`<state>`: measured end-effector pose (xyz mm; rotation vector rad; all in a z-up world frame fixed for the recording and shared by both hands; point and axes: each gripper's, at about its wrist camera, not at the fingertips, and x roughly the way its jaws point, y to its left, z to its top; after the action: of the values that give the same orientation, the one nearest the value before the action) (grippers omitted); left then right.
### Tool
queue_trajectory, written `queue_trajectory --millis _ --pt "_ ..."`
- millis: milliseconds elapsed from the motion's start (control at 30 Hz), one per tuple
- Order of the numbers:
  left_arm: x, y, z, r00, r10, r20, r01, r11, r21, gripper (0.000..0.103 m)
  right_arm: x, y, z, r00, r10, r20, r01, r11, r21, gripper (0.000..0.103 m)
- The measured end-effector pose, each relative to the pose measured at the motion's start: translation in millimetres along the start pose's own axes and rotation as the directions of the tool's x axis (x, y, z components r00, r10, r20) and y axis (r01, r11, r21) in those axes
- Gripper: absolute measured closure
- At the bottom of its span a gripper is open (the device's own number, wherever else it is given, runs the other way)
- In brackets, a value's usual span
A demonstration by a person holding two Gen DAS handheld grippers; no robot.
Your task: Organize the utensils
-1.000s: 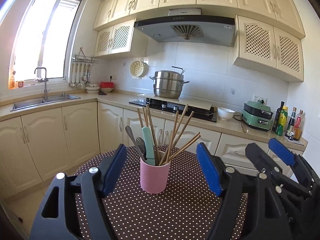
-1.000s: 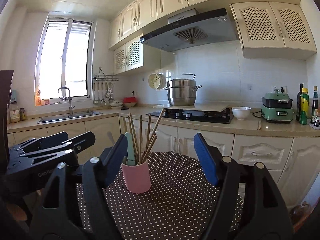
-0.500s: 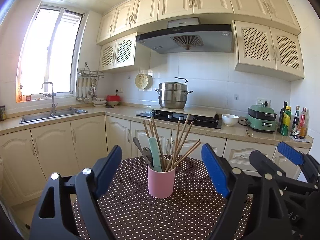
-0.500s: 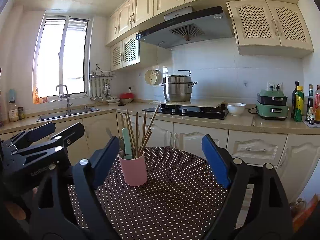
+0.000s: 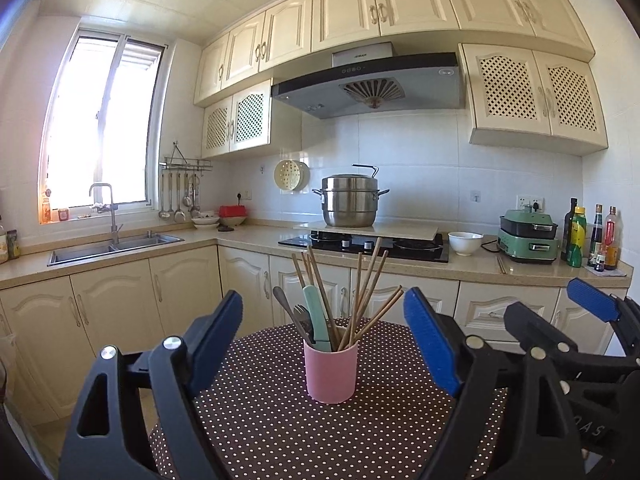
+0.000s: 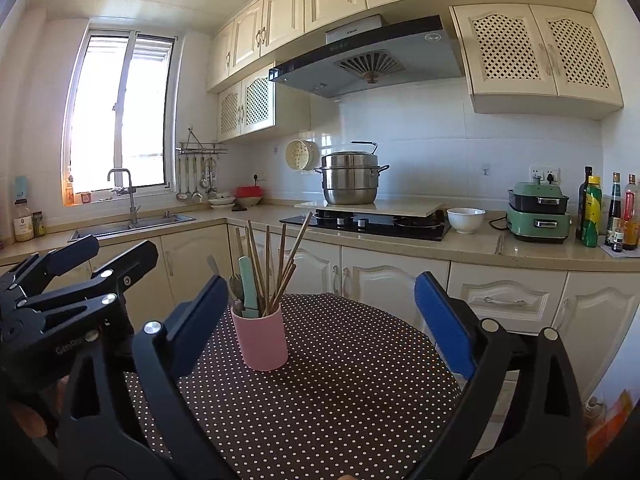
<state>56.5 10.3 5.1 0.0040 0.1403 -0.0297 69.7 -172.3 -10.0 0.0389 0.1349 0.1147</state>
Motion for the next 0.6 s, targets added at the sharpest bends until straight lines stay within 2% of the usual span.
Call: queue_trajectory --millis 600 --pt "-3.4 1.6 0.3 1.000 0.002 0.006 -0.002 1.000 0.008 0.022 -1.1 -4.0 -2.4 1.000 0.005 -0.007 -0.005 1.000 0.009 0.010"
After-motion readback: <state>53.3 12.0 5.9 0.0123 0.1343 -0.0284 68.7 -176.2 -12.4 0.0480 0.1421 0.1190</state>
